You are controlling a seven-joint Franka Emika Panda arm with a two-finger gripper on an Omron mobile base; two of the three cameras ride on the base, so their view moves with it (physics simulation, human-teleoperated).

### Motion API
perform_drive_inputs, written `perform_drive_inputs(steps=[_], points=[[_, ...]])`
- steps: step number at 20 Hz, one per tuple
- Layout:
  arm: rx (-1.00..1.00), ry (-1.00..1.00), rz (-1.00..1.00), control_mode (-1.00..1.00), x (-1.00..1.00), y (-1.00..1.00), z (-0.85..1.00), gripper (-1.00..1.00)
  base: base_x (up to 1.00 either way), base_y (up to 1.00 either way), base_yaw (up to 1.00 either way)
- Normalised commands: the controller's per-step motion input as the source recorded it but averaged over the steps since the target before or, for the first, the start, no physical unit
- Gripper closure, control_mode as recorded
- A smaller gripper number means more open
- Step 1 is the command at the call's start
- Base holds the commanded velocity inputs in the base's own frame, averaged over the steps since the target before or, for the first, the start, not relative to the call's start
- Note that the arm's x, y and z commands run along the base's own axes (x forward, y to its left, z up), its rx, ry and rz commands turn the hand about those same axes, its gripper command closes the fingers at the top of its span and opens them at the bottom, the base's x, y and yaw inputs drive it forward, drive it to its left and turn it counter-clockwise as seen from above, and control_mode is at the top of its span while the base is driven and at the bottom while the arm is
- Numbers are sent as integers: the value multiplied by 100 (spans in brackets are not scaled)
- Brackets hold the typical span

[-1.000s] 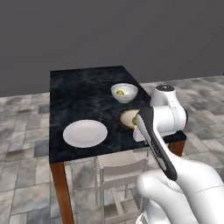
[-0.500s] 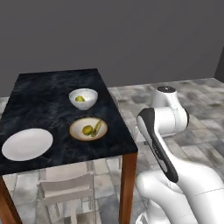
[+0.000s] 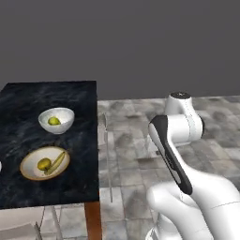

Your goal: Take the fruits from the plate on the dining counter and place two fruits in each bowl.

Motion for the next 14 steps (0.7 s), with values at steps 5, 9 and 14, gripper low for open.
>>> perform_drive_inputs(steps=[5,9,14], points=[[0,0,0,100,0,0,0,100,98,-82,56],[0,0,0,100,0,0,0,100,63,-74,69],[0,0,0,100,0,0,0,100,20,-65,76]])
